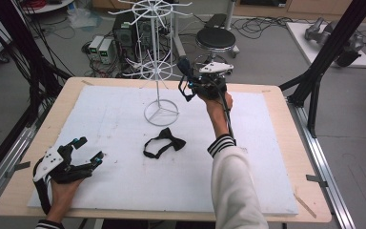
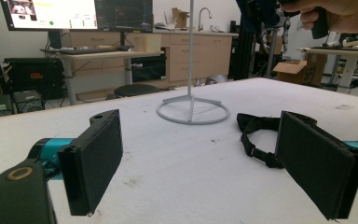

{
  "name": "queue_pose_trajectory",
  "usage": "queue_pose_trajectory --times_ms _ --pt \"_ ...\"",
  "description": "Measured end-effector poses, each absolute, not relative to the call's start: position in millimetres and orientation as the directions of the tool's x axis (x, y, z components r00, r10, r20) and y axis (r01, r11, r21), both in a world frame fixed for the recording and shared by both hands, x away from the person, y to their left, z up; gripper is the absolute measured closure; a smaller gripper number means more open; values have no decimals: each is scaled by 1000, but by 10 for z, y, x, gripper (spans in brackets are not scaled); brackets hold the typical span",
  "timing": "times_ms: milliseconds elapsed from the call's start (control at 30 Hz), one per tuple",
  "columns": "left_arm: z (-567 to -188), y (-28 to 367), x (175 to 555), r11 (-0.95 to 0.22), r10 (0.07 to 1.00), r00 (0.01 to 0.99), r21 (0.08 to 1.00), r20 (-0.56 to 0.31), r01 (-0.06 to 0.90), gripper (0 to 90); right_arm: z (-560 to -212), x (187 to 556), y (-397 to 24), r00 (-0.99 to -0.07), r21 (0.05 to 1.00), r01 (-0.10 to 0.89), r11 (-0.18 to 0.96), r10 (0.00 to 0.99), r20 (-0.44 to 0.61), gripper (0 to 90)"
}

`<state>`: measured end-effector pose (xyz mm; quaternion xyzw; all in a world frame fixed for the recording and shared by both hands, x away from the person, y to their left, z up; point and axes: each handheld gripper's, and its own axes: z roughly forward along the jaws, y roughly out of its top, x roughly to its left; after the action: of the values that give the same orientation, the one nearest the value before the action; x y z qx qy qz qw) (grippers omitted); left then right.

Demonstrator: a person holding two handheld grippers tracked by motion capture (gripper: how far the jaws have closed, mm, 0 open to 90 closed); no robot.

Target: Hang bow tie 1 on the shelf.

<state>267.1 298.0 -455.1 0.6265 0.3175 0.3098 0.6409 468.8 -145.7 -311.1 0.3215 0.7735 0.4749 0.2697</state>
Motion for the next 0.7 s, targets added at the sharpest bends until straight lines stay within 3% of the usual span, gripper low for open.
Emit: queue_pose_trajectory --times_ms 700 --pt "-4550 2979 2670 23 795 606 1000 -19 2 154 -2983 4582 -1498 -625 902 203 381 759 -180 751"
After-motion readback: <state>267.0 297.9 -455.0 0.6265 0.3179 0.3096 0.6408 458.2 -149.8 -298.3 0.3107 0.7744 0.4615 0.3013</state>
